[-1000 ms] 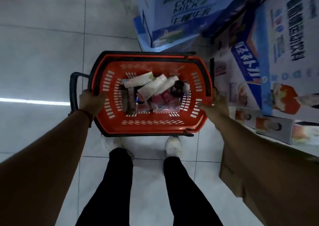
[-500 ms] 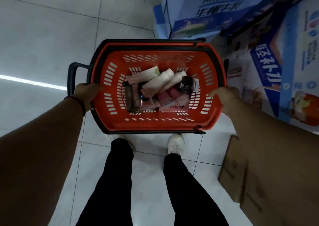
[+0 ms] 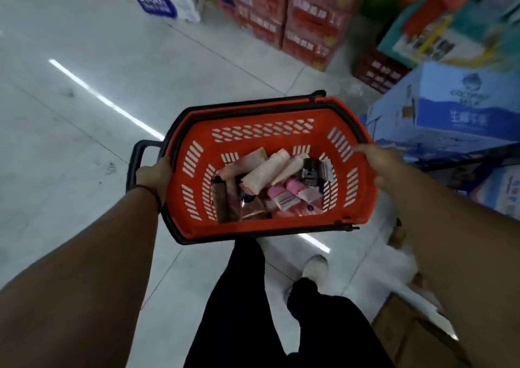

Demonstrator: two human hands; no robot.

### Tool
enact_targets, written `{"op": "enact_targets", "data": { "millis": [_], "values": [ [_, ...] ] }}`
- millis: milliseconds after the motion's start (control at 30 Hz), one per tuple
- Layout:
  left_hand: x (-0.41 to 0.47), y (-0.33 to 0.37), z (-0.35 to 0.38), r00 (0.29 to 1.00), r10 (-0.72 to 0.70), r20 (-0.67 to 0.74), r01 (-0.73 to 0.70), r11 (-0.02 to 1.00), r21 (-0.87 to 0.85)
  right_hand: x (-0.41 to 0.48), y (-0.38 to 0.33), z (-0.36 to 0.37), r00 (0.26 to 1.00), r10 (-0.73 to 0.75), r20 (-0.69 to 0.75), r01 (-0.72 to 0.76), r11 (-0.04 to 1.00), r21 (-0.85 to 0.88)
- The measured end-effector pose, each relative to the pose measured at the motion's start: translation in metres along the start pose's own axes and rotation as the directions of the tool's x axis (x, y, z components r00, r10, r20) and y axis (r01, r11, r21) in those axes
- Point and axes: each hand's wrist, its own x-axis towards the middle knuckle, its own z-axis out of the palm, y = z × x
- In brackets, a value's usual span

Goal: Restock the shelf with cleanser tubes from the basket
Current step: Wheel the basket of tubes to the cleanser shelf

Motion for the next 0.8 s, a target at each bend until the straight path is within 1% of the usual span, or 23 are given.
{"op": "enact_targets", "data": {
  "millis": [33, 100, 133, 200, 233, 300, 333, 367, 433, 467, 533, 567, 633, 700, 800],
  "values": [
    [0.004, 0.010, -0.028, 0.999, -0.001, -0.033, 0.000, 0.999, -0.038, -0.016, -0.019, 0.017, 1.000, -0.031, 0.001, 0.031, 0.999, -0.027],
    [0.002, 0.033, -0.082, 0.996, 0.002, -0.095, -0.011, 0.995, -0.100, -0.029, -0.053, 0.047, 0.995, -0.087, 0.051, 0.089, 0.994, -0.055],
    [-0.005, 0.049, -0.107, 0.992, 0.016, -0.125, -0.031, 0.993, -0.117, -0.026, -0.070, 0.064, 0.991, -0.112, 0.076, 0.118, 0.990, -0.076],
    [-0.010, 0.080, -0.158, 0.986, 0.056, -0.154, -0.077, 0.988, -0.134, -0.058, -0.118, 0.106, 0.981, -0.157, 0.111, 0.170, 0.979, -0.116],
    [-0.011, 0.098, -0.183, 0.984, 0.091, -0.155, -0.113, 0.984, -0.135, -0.078, -0.145, 0.128, 0.971, -0.213, 0.105, 0.225, 0.968, -0.110],
    [-0.005, 0.132, -0.235, 0.969, 0.171, -0.176, -0.199, 0.968, -0.155, -0.116, -0.202, 0.170, 0.937, -0.322, 0.137, 0.338, 0.934, -0.117],
    [-0.003, 0.152, -0.261, 0.962, 0.199, -0.185, -0.230, 0.959, -0.165, -0.152, -0.230, 0.191, 0.922, -0.358, 0.148, 0.378, 0.915, -0.142],
    [0.000, 0.172, -0.285, 0.957, 0.222, -0.184, -0.254, 0.952, -0.173, -0.177, -0.257, 0.210, 0.907, -0.400, 0.131, 0.417, 0.896, -0.153],
    [0.000, 0.211, -0.329, 0.937, 0.265, -0.228, -0.304, 0.939, -0.160, -0.211, -0.307, 0.248, 0.850, -0.501, 0.165, 0.522, 0.842, -0.137],
    [0.002, 0.230, -0.349, 0.923, 0.286, -0.258, -0.330, 0.933, -0.146, -0.238, -0.328, 0.265, 0.827, -0.535, 0.170, 0.559, 0.814, -0.159],
    [0.009, 0.265, -0.388, 0.897, 0.318, -0.308, -0.368, 0.922, -0.120, -0.281, -0.369, 0.298, 0.784, -0.603, 0.144, 0.620, 0.760, -0.192],
    [0.016, 0.280, -0.407, 0.888, 0.330, -0.322, -0.385, 0.915, -0.124, -0.294, -0.389, 0.317, 0.752, -0.644, 0.145, 0.659, 0.725, -0.199],
    [0.031, 0.311, -0.437, 0.894, 0.323, -0.312, -0.383, 0.911, -0.153, -0.310, -0.429, 0.358, 0.682, -0.714, 0.160, 0.730, 0.648, -0.219],
    [0.049, 0.343, -0.462, 0.884, 0.343, -0.317, -0.413, 0.891, -0.189, -0.317, -0.471, 0.405, 0.635, -0.749, 0.187, 0.768, 0.589, -0.251],
    [0.100, 0.392, -0.504, 0.862, 0.367, -0.350, -0.451, 0.870, -0.199, -0.331, -0.544, 0.482, 0.565, -0.779, 0.272, 0.819, 0.490, -0.299]
  ]
}}
